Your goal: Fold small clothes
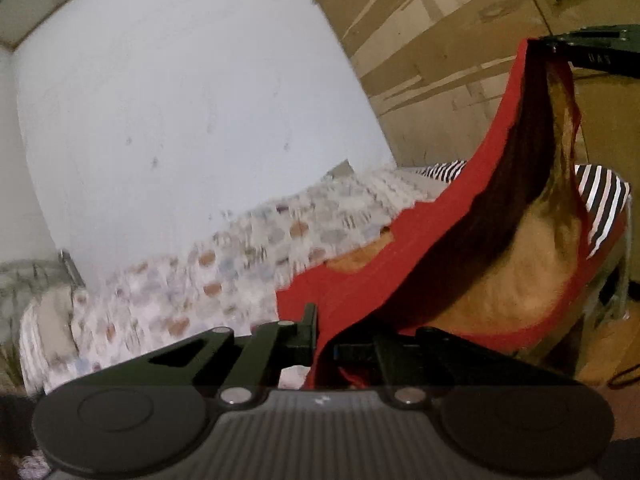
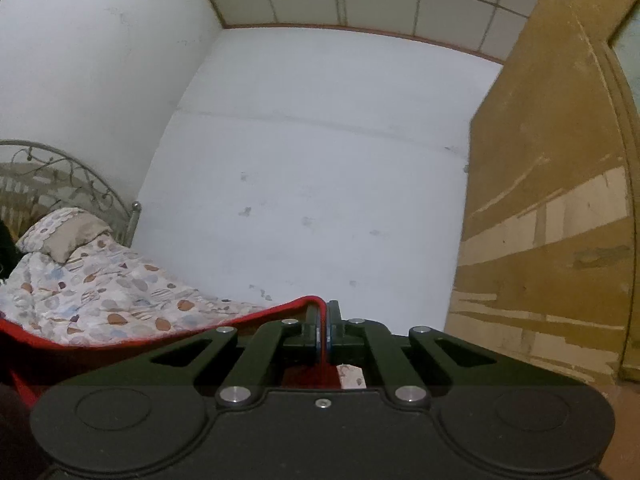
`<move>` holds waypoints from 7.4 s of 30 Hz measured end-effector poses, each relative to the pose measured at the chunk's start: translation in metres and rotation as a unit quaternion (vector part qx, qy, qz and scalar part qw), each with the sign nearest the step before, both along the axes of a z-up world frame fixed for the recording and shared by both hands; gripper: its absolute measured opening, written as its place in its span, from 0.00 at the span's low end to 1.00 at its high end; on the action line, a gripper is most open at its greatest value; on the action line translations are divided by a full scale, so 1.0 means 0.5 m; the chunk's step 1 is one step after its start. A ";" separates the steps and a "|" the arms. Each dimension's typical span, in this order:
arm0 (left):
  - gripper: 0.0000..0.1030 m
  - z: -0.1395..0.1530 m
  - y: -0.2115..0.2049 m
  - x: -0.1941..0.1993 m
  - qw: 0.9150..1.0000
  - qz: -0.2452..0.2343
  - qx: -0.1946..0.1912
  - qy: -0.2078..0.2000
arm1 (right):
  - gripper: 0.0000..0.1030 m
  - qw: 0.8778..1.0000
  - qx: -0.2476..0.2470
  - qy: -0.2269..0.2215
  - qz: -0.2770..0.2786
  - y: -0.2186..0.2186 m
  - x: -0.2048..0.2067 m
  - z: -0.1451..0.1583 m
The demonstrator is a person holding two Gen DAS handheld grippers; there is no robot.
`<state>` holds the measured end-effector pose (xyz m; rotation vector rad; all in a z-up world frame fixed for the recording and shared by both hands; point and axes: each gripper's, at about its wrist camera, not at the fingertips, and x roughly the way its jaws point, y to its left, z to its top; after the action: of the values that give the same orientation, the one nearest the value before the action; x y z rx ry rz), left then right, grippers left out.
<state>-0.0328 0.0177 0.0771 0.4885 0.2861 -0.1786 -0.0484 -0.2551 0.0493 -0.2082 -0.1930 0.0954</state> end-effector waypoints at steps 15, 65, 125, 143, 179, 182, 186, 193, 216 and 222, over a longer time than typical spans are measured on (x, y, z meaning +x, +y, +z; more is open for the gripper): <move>0.07 0.145 -0.029 0.198 0.998 -0.069 0.015 -0.001 | 0.01 0.998 0.024 0.053 -0.004 -0.070 0.164 0.072; 0.99 -0.157 0.273 0.808 0.904 -0.033 -0.305 0.297 | 0.99 0.901 -0.006 0.406 0.151 -0.031 0.890 -0.141; 0.06 -0.183 0.256 0.831 0.903 0.042 -0.335 0.267 | 0.42 0.909 0.081 0.405 0.053 -0.058 0.939 -0.195; 0.06 -0.226 0.240 0.848 0.940 0.091 -0.264 0.195 | 0.12 0.926 0.101 0.364 0.019 -0.082 0.965 -0.227; 1.00 -0.244 0.256 0.541 0.878 0.195 -0.363 0.242 | 0.99 0.951 0.094 0.281 -0.088 -0.070 0.602 -0.158; 1.00 -0.244 0.251 0.533 0.882 0.200 -0.357 0.233 | 0.99 0.956 0.083 0.274 -0.060 -0.021 0.601 -0.154; 1.00 -0.244 0.251 0.533 0.882 0.201 -0.356 0.235 | 0.99 0.960 0.063 0.271 -0.030 0.047 0.593 -0.162; 1.00 -0.250 0.258 0.533 0.880 0.209 -0.354 0.238 | 0.99 0.965 0.017 0.263 -0.012 0.135 0.586 -0.184; 1.00 -0.246 0.273 0.539 0.868 0.181 -0.415 0.203 | 1.00 0.972 -0.045 0.232 -0.014 0.215 0.616 -0.270; 1.00 -0.260 0.264 0.595 0.865 0.165 -0.404 0.247 | 0.99 0.973 -0.029 0.230 -0.006 0.207 0.614 -0.276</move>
<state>0.2647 0.1494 -0.0528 -0.4604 0.7491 -0.0712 0.2585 -0.1517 -0.0885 -0.2402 0.2726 0.1349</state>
